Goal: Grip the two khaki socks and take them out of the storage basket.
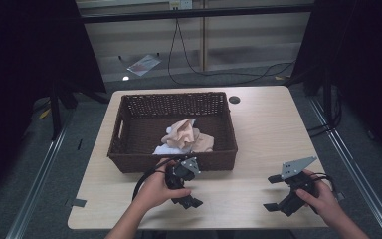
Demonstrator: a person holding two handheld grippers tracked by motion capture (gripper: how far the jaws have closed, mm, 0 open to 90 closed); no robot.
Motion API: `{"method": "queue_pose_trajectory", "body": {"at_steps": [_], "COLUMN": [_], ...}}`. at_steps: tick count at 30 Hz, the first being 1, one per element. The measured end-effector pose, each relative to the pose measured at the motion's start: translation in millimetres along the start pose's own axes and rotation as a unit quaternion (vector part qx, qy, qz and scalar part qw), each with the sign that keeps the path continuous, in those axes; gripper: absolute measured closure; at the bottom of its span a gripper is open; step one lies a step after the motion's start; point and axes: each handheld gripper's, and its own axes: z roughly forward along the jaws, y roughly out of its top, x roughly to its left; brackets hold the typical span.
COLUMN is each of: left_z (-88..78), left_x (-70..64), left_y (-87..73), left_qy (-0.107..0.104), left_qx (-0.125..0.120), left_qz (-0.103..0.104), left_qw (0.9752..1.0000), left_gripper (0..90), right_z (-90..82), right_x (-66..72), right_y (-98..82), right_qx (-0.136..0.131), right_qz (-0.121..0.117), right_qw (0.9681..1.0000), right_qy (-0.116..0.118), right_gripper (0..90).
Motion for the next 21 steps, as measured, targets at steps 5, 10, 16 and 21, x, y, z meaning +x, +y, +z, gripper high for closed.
{"method": "queue_pose_trajectory", "body": {"at_steps": [5,10,16,21], "left_z": [-3.8,-9.2,-21.5,-28.8], "left_x": [0.7,2.0,5.0,6.4], "left_y": [2.6,5.9,13.0,17.1], "left_qy": [-0.005,-0.010,-0.022,-0.026], "left_qx": [-0.001,-0.001,0.001,0.008], "left_qz": [-0.003,-0.002,-0.006,-0.012], "left_qw": [1.0000,0.9999,0.9997,0.9996], "left_gripper": [6.0,6.4,6.5,6.4], "right_z": [-0.5,-0.3,-0.2,-0.5], "right_x": [0.2,0.3,0.1,0.0], "right_y": [0.1,-0.1,-0.1,0.0], "right_qx": [-0.001,0.000,-0.001,-0.001], "right_qz": [0.003,0.002,0.002,0.002], "right_qw": [1.0000,1.0000,1.0000,1.0000], "right_qy": [-0.001,-0.001,0.000,0.000], "right_gripper": [2.5,2.5,2.5,2.5]}}
